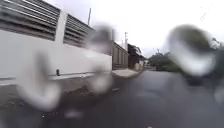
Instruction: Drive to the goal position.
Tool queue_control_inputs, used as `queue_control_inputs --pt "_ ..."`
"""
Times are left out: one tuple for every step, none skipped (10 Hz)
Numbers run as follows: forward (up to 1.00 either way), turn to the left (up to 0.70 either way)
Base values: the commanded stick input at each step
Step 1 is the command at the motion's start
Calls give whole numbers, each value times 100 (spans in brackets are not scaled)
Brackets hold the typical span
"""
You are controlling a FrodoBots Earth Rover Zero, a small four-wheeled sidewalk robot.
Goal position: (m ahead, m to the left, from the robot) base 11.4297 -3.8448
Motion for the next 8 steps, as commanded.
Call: queue_control_inputs --pt "0 -70" --pt "0 -70" --pt "0 -70" --pt "0 -70" --pt "0 -70" --pt "0 -70" --pt "0 -70" --pt "0 -70"
